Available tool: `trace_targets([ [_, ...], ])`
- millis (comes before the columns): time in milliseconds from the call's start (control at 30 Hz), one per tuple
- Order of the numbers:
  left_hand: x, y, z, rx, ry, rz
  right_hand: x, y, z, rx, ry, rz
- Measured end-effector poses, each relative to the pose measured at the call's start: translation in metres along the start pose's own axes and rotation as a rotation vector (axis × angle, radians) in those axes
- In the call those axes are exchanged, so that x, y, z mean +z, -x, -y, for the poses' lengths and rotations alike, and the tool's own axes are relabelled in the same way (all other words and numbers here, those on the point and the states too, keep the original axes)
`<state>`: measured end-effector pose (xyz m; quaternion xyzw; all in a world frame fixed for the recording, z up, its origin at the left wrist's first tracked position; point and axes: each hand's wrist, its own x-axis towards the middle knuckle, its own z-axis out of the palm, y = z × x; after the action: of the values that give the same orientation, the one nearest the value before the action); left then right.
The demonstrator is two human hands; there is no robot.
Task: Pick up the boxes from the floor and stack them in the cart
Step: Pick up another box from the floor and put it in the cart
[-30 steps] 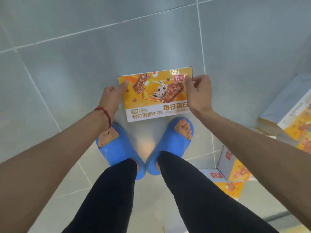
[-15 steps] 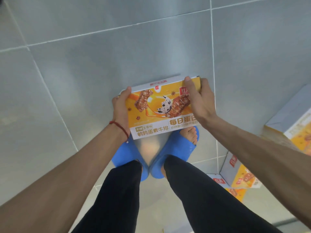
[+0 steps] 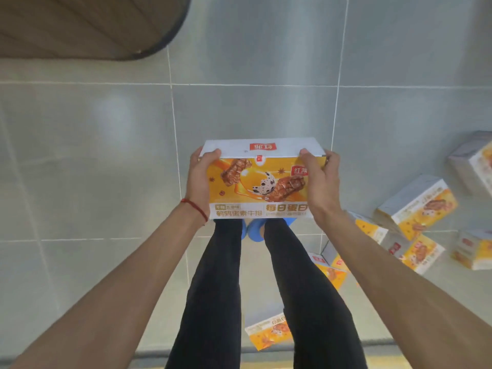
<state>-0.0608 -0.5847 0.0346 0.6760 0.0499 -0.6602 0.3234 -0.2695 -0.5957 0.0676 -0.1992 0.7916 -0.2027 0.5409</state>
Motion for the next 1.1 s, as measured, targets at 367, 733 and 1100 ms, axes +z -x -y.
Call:
trace_targets([
  [367,-0.066,0.214,-0.06,0.226,0.062,0.054,-0.022,0.188,0.088,-0.202,0.059,0.217],
  [733,-0.122,0.38,-0.056,0.488,0.167,-0.143,-0.022,0.319,0.135,-0.4,0.18,0.482],
  [1100,-0.188,0.487,-0.017,0.675,0.489,-0.371,0.017,0.431,0.15,-0.517,0.305,0.801],
])
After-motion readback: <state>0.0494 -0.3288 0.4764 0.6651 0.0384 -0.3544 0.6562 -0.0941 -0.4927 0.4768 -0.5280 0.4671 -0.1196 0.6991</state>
